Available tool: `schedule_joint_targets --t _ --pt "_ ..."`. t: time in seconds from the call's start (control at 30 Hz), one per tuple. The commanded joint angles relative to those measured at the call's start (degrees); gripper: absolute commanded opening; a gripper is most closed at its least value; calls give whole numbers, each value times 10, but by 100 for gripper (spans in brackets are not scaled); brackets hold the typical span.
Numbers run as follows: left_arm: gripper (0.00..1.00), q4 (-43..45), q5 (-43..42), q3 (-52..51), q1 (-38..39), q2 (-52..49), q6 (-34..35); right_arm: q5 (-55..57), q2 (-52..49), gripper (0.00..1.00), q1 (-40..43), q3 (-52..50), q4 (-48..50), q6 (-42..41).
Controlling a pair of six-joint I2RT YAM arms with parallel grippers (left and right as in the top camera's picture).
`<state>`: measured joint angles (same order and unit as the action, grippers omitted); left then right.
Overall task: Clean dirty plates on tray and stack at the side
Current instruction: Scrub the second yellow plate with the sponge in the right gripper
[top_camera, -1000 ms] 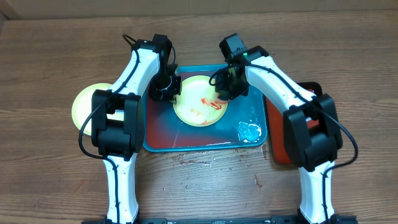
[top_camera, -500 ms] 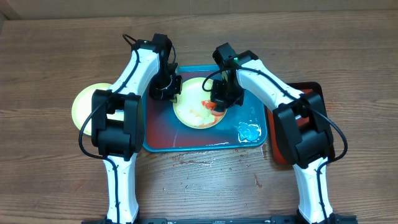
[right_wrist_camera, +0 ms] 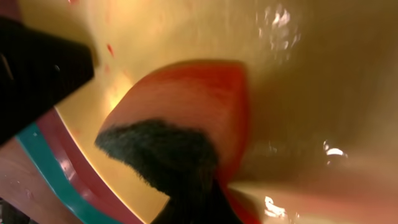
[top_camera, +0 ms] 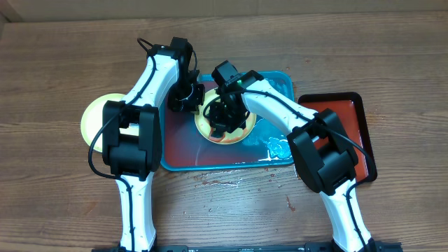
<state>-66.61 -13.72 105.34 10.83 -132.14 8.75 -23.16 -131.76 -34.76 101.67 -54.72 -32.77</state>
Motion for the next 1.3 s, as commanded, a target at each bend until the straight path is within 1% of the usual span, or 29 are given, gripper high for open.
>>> schedule_joint_targets --t 0.0,0.1,0.2,0.3,0.37,0.43,0.5,0.57,0.6,0.63,0.7,0.83,1.03,1.27 --pt "4 5 -33 -6 5 -9 -6 57 -28 4 26 17 -63 4" --pt "4 5 -32 -6 5 -9 -6 143 -28 4 50 52 -124 17" --pt "4 4 -28 -6 4 -9 -6 247 -28 4 64 83 -164 24" --pt "4 0 -16 -6 4 -9 -7 325 -28 4 65 99 -169 36" --pt "4 -1 -11 -6 4 -9 -7 341 -28 4 63 102 -154 60" --pt "4 0 -11 -6 4 -9 -7 339 -29 4 58 101 -133 63" --pt "4 0 -11 -6 4 -9 -7 327 -31 4 53 100 -109 63" --pt "4 0 -11 -6 4 -9 -7 286 -38 4 47 100 -84 63" --pt "4 0 -11 -6 4 -9 -7 253 -46 4 45 100 -72 63" --pt "4 -1 -12 -6 4 -9 -7 186 -64 4 40 100 -52 63" --pt "4 -1 -12 -6 4 -9 -7 115 -84 4 36 100 -38 66" --pt "4 0 -14 -6 4 -9 -7 -31 -107 4 30 100 -23 104" --pt "4 2 -14 -6 4 -9 -7 -101 -108 4 17 102 -34 136" --pt "5 2 -14 -6 4 -9 -7 -99 -106 4 28 107 -113 169"
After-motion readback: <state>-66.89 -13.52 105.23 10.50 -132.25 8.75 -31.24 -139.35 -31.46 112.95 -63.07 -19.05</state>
